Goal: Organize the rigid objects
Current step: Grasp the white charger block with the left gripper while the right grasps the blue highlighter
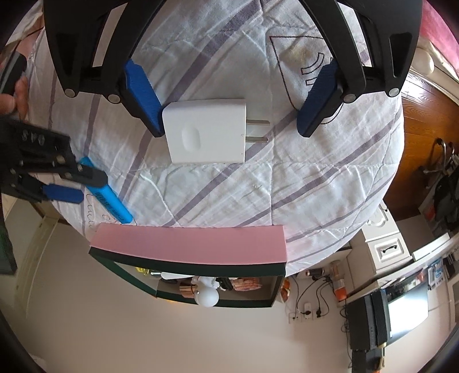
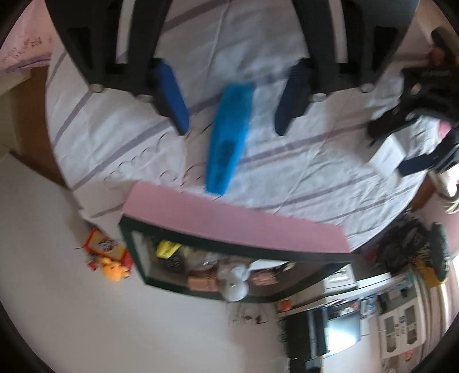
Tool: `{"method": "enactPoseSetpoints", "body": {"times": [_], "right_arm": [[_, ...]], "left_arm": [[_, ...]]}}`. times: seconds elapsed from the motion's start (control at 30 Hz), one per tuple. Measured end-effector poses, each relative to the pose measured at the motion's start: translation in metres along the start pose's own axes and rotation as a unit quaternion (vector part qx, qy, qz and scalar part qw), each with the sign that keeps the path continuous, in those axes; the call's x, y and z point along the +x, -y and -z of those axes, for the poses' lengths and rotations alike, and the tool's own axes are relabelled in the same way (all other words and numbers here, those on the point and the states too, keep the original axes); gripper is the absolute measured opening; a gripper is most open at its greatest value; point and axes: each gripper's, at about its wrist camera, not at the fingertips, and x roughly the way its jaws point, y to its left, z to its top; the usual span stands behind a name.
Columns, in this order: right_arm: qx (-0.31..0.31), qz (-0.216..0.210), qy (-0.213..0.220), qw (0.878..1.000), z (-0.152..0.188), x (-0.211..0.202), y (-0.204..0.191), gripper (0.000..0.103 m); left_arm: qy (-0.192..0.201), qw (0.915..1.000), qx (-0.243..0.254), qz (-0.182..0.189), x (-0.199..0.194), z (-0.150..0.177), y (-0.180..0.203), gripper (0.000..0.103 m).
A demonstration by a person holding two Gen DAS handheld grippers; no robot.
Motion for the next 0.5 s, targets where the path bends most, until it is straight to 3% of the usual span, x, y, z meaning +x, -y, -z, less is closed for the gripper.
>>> {"method": "enactPoseSetpoints", "body": {"times": [0.2, 0.23, 0.27, 0.33, 0.5], "right_arm": [[0.011, 0.003, -0.01, 1.0, -0.005, 0.021, 0.003, 0.06], [0.012, 0.007, -0.005, 1.0, -0.005, 0.019, 0.003, 0.045], [0.014, 0.011, -0.004, 1.0, -0.005, 0.019, 0.004, 0.037], [0.017, 0.013, -0.005, 1.0, -0.005, 0.02, 0.005, 0.028], [0.012, 0.019, -0.006, 1.0, -0.004, 0.02, 0.003, 0.027]], "left_arm": [[-0.014, 0.9999, 0.002, -0.004, 0.009, -0.006, 0.002, 0.096], [-0.015, 0.9999, 0.005, -0.006, 0.011, -0.008, 0.003, 0.095], [-0.013, 0.9999, 0.007, -0.009, 0.011, -0.008, 0.004, 0.093], [-0.001, 0.9998, 0.014, -0.014, 0.009, -0.007, 0.006, 0.067], [0.004, 0.9998, 0.016, -0.013, 0.008, -0.006, 0.007, 0.067]]}}
